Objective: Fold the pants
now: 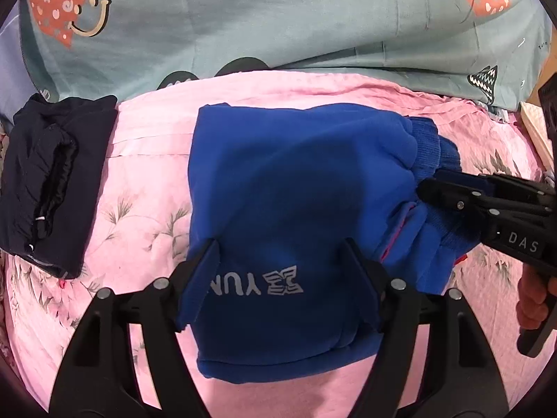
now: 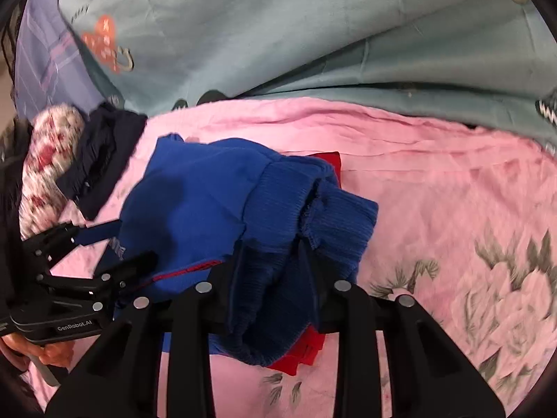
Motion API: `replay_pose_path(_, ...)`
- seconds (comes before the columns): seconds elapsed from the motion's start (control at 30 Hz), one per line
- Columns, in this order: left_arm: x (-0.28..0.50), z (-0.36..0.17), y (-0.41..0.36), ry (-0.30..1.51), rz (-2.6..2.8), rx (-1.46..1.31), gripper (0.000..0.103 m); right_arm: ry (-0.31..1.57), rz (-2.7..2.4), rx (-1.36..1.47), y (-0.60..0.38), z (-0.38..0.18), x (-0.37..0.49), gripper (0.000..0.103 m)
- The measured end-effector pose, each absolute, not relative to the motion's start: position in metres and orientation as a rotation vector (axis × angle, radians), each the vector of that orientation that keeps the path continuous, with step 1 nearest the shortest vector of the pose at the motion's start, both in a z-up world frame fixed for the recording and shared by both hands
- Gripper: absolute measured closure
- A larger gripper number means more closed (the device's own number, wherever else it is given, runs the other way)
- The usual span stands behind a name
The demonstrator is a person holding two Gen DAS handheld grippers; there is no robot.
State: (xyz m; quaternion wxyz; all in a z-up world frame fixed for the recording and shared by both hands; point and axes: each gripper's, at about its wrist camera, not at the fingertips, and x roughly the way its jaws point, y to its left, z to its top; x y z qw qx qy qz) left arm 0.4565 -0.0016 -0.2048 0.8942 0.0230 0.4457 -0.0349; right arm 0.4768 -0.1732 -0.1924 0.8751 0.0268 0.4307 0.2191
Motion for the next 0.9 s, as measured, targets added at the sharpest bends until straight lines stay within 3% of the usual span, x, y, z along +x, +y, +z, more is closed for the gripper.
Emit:
replay_pose_path(0.2, 0.441, -0.176, 0.007, 0.883, -0.086, 0.005, 0.027, 0.848, 0.43, 0.038, -0.181, -0.154, 0.457, 0.061)
replay_pose_path(0.37, 0.439, -0.175, 0.006, 0.887, -0.079, -0.036, 0.025, 0.753, 0.497, -0.011, -0.161, -0.134, 0.461, 0.062)
replay_pose_path(0.6, 0.429, -0.211, -0.018, 0.948, -0.096, 0.098, 0.023, 0.817, 0.453, -0.08, -0.139, -0.198, 0.497, 0.068)
replay_pose_path(0.87, 0.451, -0.155, 0.023, 0.844, -0.102, 0.0, 0.023, 0.728, 0.49, 0.126, -0.175, -0.137, 0.449, 0.066)
replay_pose_path(0.9, 0.461, -0.154, 0.028, 0.846, -0.085, -0.017, 0.023, 0.739, 0.498, 0.134, -0.178, -0.138, 0.446, 0.071)
